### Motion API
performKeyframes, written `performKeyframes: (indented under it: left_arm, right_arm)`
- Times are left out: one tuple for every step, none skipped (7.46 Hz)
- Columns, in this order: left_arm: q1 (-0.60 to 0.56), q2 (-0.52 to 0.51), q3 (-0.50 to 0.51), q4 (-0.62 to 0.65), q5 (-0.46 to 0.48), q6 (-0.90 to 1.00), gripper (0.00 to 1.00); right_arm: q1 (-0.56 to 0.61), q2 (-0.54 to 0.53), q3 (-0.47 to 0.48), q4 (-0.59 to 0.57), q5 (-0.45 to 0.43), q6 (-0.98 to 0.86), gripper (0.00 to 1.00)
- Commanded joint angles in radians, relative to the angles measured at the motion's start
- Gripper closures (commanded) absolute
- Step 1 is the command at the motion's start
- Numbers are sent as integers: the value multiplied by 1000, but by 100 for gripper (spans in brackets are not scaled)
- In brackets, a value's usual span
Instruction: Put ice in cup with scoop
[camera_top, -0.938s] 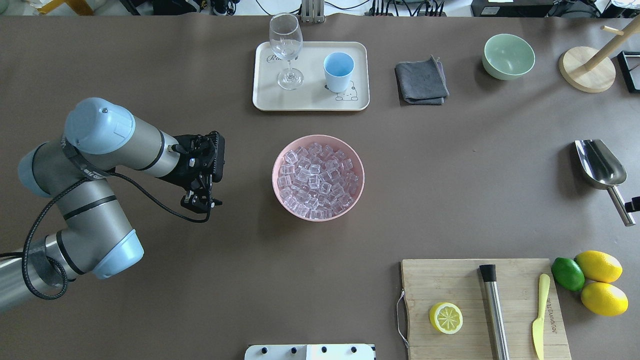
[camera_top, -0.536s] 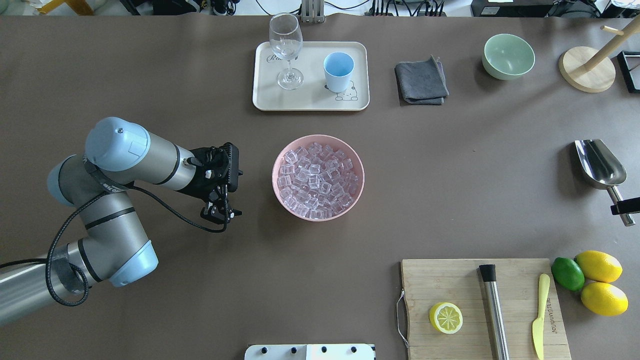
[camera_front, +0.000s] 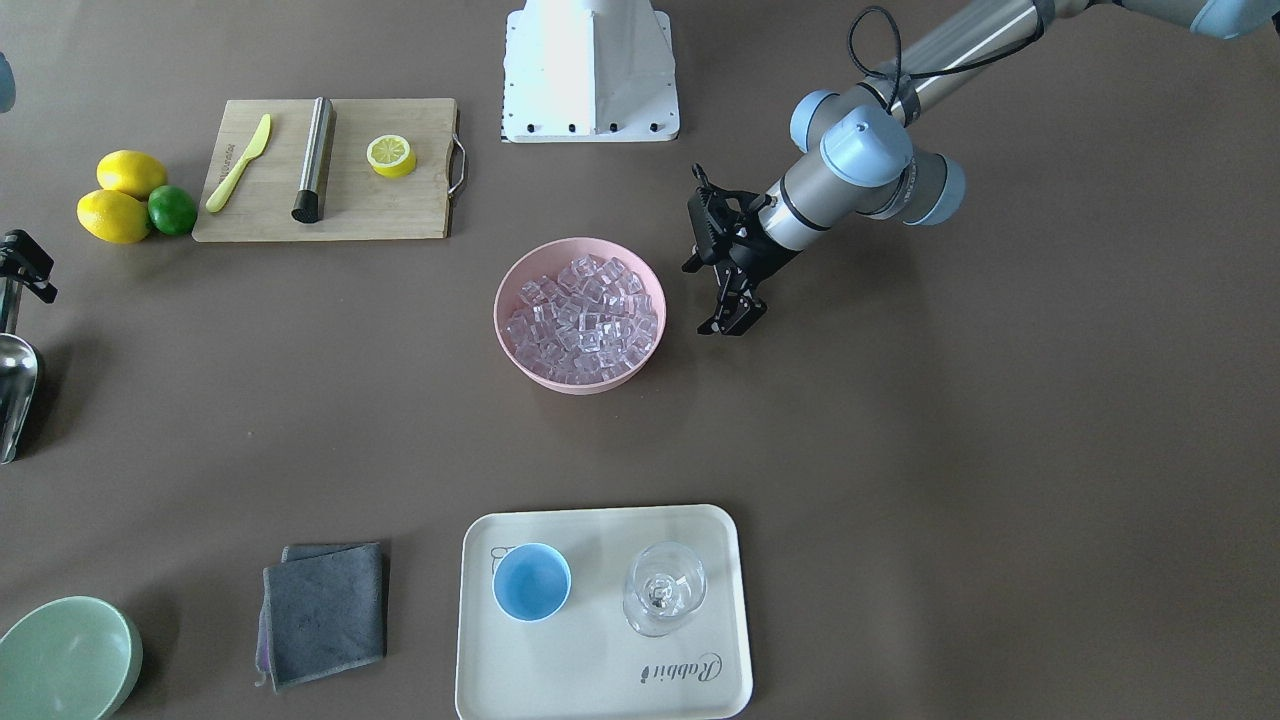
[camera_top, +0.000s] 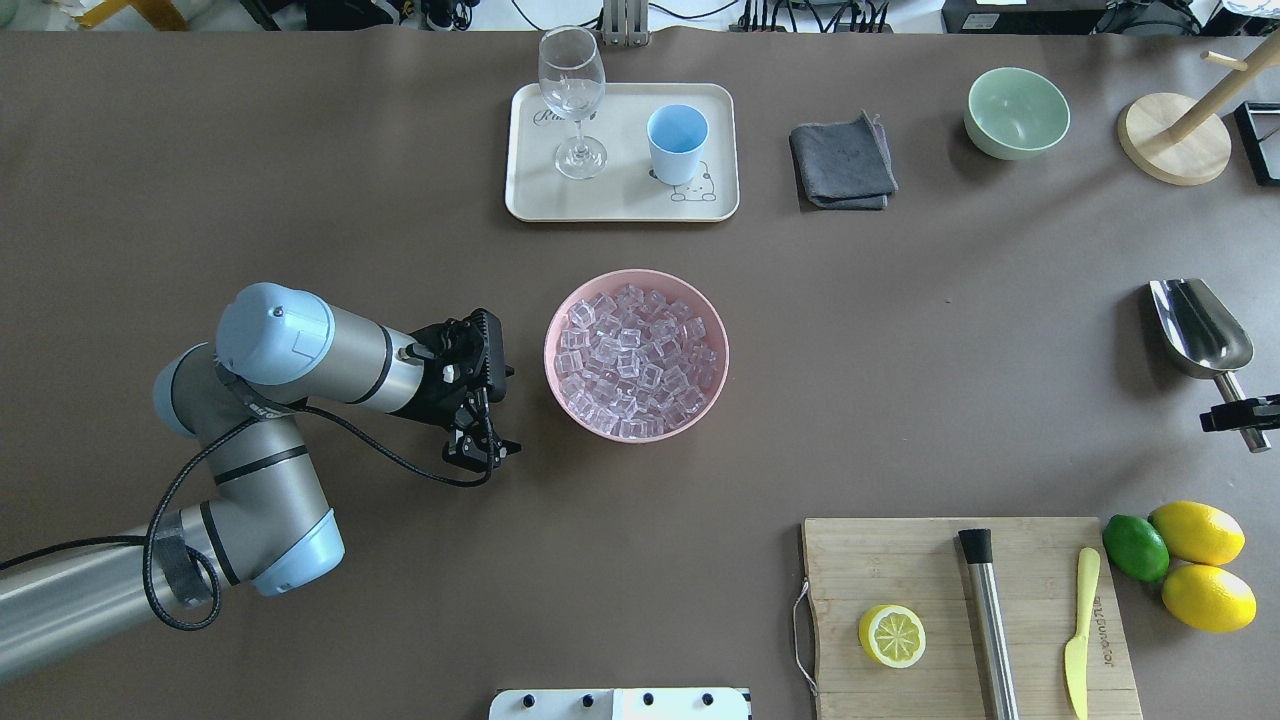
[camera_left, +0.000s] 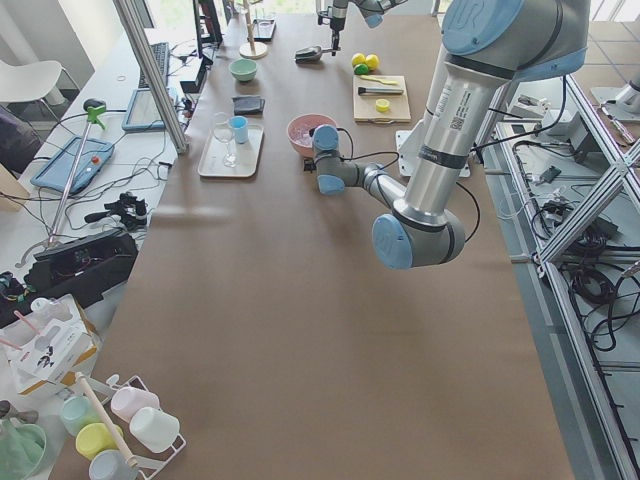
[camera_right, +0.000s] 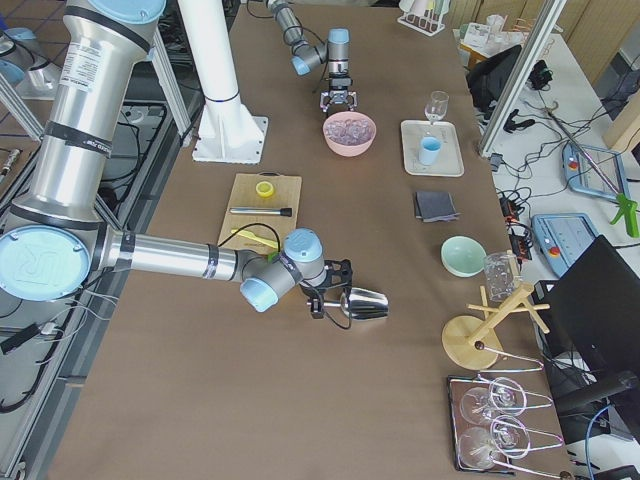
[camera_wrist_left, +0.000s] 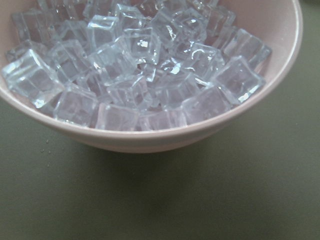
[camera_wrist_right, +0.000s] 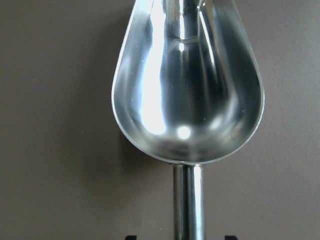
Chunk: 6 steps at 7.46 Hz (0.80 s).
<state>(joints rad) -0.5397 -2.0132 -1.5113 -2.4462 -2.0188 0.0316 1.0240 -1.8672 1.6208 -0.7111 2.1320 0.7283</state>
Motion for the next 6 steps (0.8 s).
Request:
performKeyframes:
  left_arm:
    - [12, -19, 19, -27, 18, -16, 1]
    - [14, -60, 52, -27, 17, -13, 1]
    - [14, -74, 60, -27, 17, -10, 1]
    - [14, -79, 62, -27, 18, -9, 1]
    - [17, -94, 75, -27, 17, -3, 1]
    - [15, -107, 92, -27, 18, 7, 1]
  right_arm:
    - [-10, -12, -1, 1, -1, -10, 65]
    - [-12, -13, 1, 1, 0, -10, 90]
    - [-13, -13, 2, 1, 0, -12, 100]
    - [-13, -15, 4, -1, 2, -13, 100]
    - [-13, -17, 17, -2, 11, -18, 100]
    - [-12, -32, 74, -30, 19, -20, 100]
